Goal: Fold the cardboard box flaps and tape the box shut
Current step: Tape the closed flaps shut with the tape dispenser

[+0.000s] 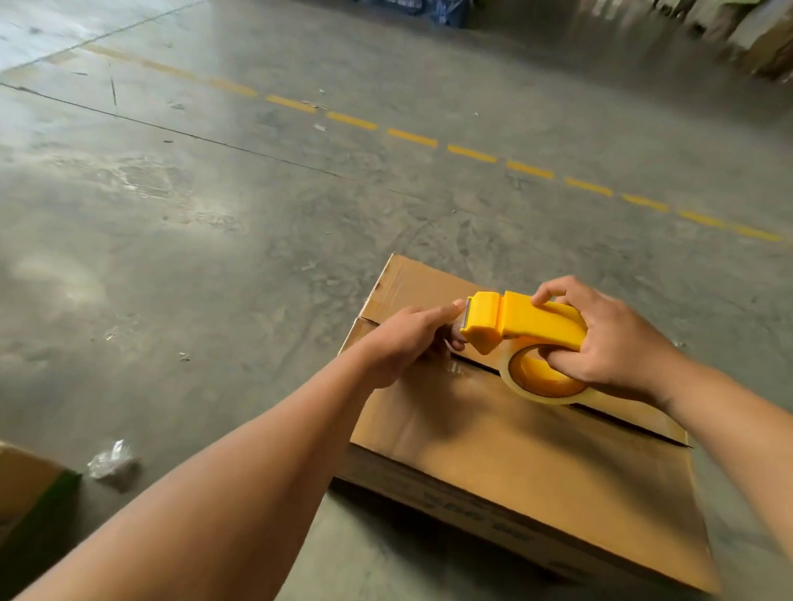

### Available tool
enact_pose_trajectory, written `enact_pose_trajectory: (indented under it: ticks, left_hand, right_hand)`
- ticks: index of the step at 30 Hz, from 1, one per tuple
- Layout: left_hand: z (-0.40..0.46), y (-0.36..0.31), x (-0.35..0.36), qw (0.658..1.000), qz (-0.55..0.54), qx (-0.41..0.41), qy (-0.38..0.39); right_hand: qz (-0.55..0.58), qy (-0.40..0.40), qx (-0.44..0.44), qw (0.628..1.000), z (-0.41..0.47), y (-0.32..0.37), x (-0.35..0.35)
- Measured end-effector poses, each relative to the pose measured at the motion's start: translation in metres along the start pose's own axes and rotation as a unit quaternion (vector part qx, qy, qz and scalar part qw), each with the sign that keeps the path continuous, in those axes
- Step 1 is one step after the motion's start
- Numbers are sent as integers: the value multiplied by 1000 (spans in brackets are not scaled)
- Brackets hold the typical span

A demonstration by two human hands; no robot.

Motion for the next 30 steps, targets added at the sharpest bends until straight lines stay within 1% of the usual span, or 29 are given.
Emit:
enact_pose_trajectory:
  ticks: [4,9,11,18,23,27,30]
  left_hand:
    - [-2,1,1,999,-52,-8,-13]
    - [-3,0,0,1000,-21,-5,-15]
    - [-3,1,-1,999,-28,-6,-22]
    - [-1,5,4,997,4,1,-71]
    - [-3,7,8,995,16,1,-97]
    - [-2,5,15,993,57,-6,-108]
    - [-1,5,14,990,37,-4,-138]
  right_hand:
    - [-25,7,-13,1000,3,1,-1]
    - [-32,0,-35,999,7,-1,-2]
    - [-41,1,-44,998,9,-2,-2]
    - [-107,82,-36,990,12,-15,1]
    - [-146,100,-37,984,7,-26,-3]
    - [-158,117,-50,979,1,-32,-5]
    - [-165,130,-57,976,-2,-36,-11]
Point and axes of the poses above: each hand's wrist, its own z-axis towards the middle knuckle, its own x-axis out of the palm, y = z × x, the point moved 2 cm from there along z, towards the middle knuckle, and after that the axes turned 4 degrees about z, right-handed, at the moved point
